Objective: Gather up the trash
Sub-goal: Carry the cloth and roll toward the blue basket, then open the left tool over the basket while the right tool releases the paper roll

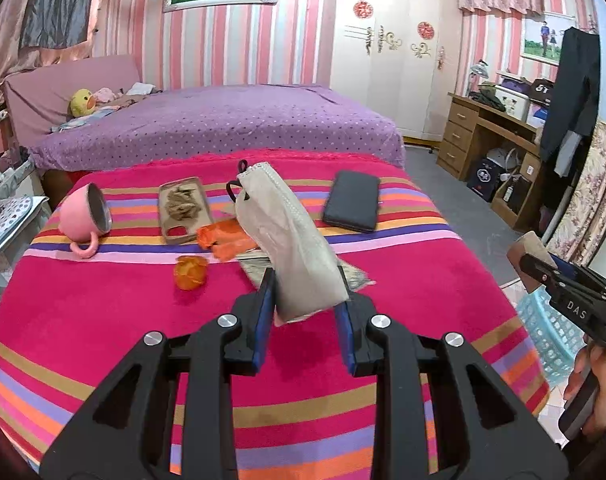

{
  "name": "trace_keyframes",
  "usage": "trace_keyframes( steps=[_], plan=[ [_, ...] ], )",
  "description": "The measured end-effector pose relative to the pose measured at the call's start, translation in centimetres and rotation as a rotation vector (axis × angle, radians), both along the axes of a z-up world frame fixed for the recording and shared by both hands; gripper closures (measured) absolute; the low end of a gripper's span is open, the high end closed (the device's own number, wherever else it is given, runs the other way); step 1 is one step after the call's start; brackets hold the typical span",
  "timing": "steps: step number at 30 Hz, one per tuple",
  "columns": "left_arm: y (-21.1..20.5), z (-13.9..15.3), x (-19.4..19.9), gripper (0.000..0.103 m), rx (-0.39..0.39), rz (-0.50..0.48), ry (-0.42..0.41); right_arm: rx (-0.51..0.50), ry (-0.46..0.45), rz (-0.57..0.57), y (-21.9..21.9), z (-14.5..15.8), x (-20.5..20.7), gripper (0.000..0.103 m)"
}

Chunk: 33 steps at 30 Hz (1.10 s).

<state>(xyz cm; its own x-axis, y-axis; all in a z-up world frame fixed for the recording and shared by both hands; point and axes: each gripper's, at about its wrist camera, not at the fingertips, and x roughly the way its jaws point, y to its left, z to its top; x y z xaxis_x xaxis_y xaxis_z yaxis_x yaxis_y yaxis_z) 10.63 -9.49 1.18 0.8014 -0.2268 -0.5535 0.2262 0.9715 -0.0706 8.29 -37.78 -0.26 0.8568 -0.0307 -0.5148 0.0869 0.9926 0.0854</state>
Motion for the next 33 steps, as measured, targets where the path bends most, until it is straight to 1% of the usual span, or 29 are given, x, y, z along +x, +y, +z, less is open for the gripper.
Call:
trace_keyframes(
  steps=[6, 9, 15, 20, 25, 29, 33],
  plan=[
    [-3.8, 0.5, -0.8, 0.076, -0.017, -0.056, -0.02, -0.034, -0.006, -0.075, -4.6, 0.5, -3.4, 0.059],
    [-6.5, 0.4, -1.0, 0.076, -0.036, -0.108, -0.019, -0.062, 0.01, -0.128, -7.6, 0.3, -5.2, 0.059],
    [-12.2, -0.9, -1.4, 0.076, -0.056, -0.209, 0.003, -0.094, 0.041, -0.237, -13.5, -0.8, -8.3, 0.059],
    [-17.4, -2.3, -2.0, 0.076, -0.033, -0.287, 0.015, -0.099, 0.053, -0.302, -16.9, -1.8, -9.6, 0.059],
    [-22.9, -3.5, -3.2, 0.076, 0.001, -0.364, -0.004, -0.114, 0.052, -0.335, -18.8, -2.7, -9.9, 0.059],
    [-26.7, -4.1, -3.8, 0.076, -0.003, -0.431, 0.008, -0.109, 0.039, -0.356, -20.0, -3.2, -10.5, 0.059],
    [-30.6, -4.9, -5.0, 0.076, 0.015, -0.494, -0.001, -0.102, 0.038, -0.375, -21.2, -3.4, -11.0, 0.059]
  ],
)
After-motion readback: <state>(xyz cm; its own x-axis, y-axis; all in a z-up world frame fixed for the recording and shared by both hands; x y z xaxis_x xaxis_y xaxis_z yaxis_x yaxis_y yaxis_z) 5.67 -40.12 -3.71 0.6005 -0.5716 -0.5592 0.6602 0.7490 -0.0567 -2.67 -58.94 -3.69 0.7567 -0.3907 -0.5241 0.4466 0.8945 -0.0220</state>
